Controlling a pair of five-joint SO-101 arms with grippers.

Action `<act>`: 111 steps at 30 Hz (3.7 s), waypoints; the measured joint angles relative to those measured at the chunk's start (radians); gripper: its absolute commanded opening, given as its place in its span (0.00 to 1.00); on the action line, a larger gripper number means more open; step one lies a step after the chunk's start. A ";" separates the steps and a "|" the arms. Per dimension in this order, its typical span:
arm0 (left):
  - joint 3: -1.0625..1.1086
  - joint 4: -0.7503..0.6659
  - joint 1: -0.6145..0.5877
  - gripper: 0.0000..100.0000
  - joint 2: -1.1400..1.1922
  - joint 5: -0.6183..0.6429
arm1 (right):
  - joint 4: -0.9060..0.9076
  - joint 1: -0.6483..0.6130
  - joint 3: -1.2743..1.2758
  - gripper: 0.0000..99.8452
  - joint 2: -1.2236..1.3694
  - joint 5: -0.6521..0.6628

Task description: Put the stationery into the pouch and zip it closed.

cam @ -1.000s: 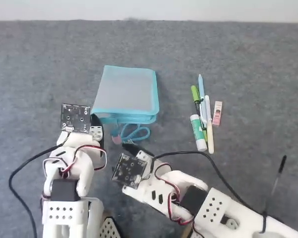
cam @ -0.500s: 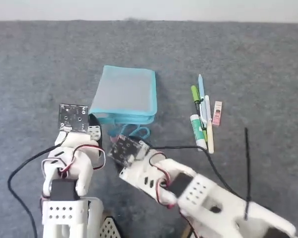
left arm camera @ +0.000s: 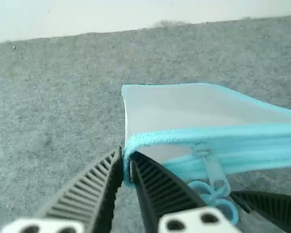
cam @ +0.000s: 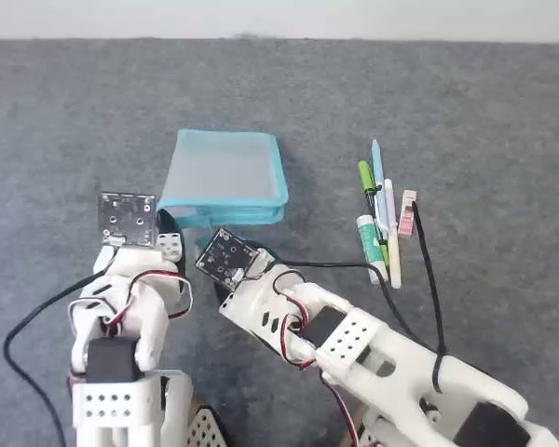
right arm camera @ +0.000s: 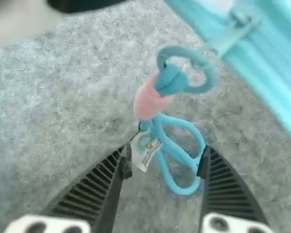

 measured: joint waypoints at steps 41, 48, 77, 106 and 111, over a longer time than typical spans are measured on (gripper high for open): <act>-0.109 0.072 0.143 0.01 0.000 0.000 | 0.155 -0.032 0.158 0.18 -0.548 0.000; -0.109 0.072 0.141 0.01 0.000 0.000 | 0.147 0.043 0.066 0.18 -0.331 -0.077; -0.109 0.072 0.106 0.01 0.000 0.000 | 0.127 0.051 -0.069 0.26 -0.206 -0.129; -0.209 0.103 0.037 0.01 -0.002 0.000 | 0.207 0.051 -0.221 0.26 -0.060 -0.149; -0.284 0.163 0.140 0.01 -0.003 0.000 | 0.219 0.051 -0.121 0.26 -0.269 -0.149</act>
